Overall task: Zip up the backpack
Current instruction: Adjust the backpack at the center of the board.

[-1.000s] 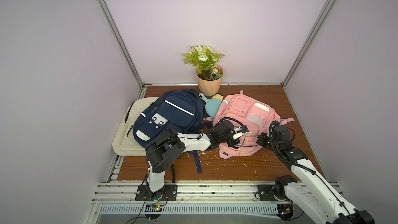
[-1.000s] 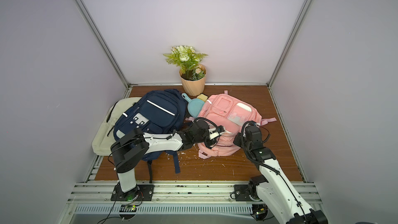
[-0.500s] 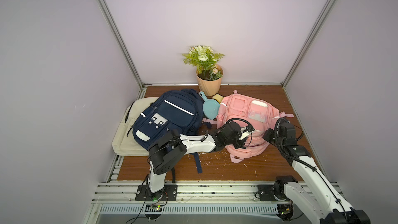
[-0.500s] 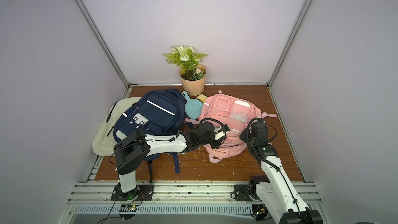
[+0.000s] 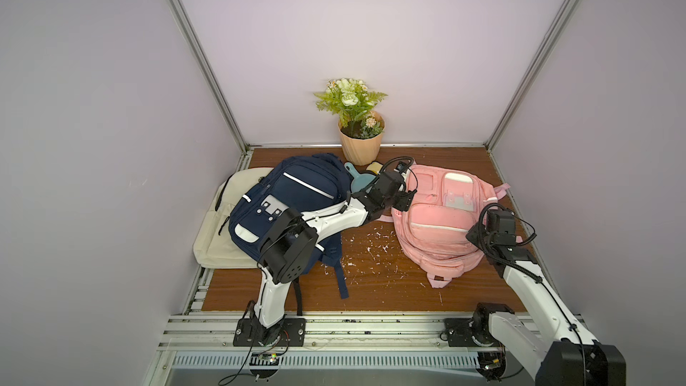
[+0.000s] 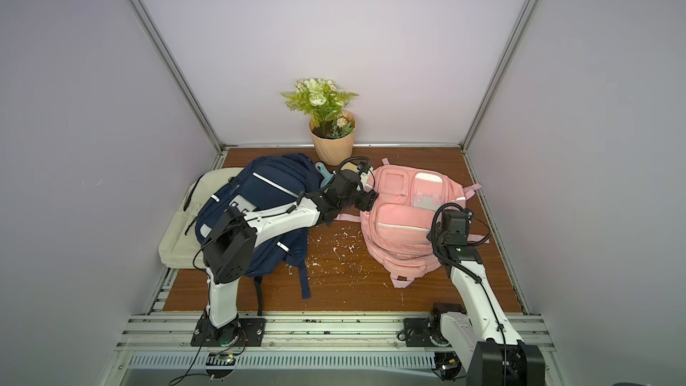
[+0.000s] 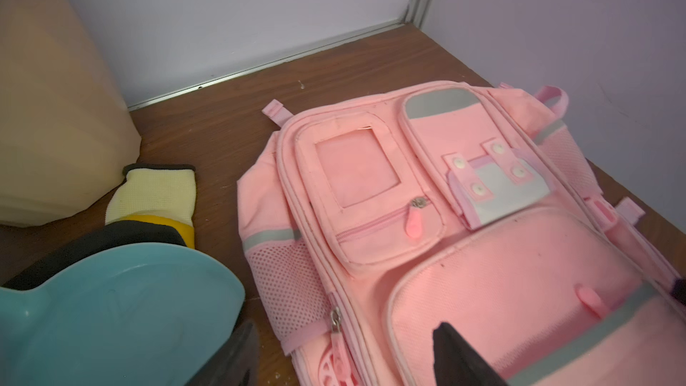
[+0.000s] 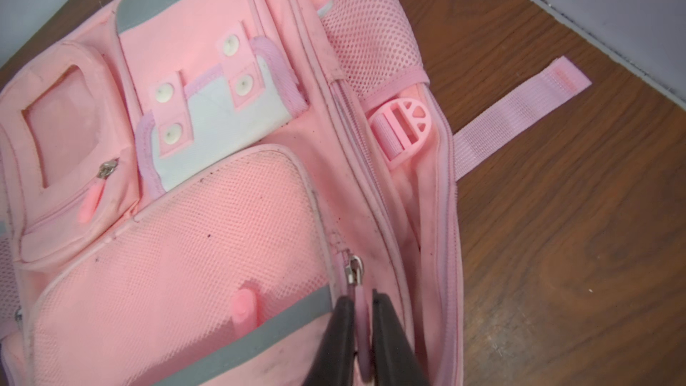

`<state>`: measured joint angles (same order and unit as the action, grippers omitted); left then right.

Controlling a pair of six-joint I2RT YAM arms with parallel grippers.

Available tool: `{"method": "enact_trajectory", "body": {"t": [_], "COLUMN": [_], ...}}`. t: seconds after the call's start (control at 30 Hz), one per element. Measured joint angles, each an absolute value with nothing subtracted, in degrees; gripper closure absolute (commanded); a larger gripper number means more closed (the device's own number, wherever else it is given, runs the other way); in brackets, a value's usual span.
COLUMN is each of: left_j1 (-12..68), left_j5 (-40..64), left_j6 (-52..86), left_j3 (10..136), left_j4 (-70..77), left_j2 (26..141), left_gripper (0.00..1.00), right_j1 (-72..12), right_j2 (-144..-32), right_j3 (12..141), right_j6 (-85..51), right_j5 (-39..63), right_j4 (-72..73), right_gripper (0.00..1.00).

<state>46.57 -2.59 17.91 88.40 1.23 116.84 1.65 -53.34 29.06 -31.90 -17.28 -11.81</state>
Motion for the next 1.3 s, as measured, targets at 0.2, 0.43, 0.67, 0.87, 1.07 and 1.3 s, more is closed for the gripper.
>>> {"method": "enact_trajectory", "body": {"t": [0.2,0.43,0.67,0.87,1.07,1.3], "left_j1": [43.5,41.3,40.8,40.8,41.5,45.7], "left_j5": [-1.1,0.0,3.1,3.6,-0.8,-8.6], "left_j6": [22.0,25.7,27.6,28.3,31.3,34.8], "left_j3": [101.6,112.2,115.5,114.4,101.0,86.8], "left_j4": [-7.2,-14.4,-15.7,-15.9,-15.6,-11.4], "left_j2": [128.7,138.1,140.4,139.7,126.6,105.7], "left_gripper": [0.22,0.36,0.68,1.0,1.0,1.0], "right_j1": [1.7,1.7,1.7,1.7,2.0,2.0], "right_j2": [-51.9,-50.0,-49.6,-50.9,-53.9,-64.0], "right_j3": [29.1,27.9,25.5,25.0,24.4,28.9], "right_j6": [-32.0,-32.3,-32.6,-32.4,-31.9,-31.5], "right_j5": [-15.1,-13.4,-10.4,-6.0,-2.5,-1.3], "right_j4": [-11.9,-11.9,-11.9,-10.8,-8.1,-4.4], "right_gripper": [0.76,0.74,0.69,0.64,0.6,0.6]}}
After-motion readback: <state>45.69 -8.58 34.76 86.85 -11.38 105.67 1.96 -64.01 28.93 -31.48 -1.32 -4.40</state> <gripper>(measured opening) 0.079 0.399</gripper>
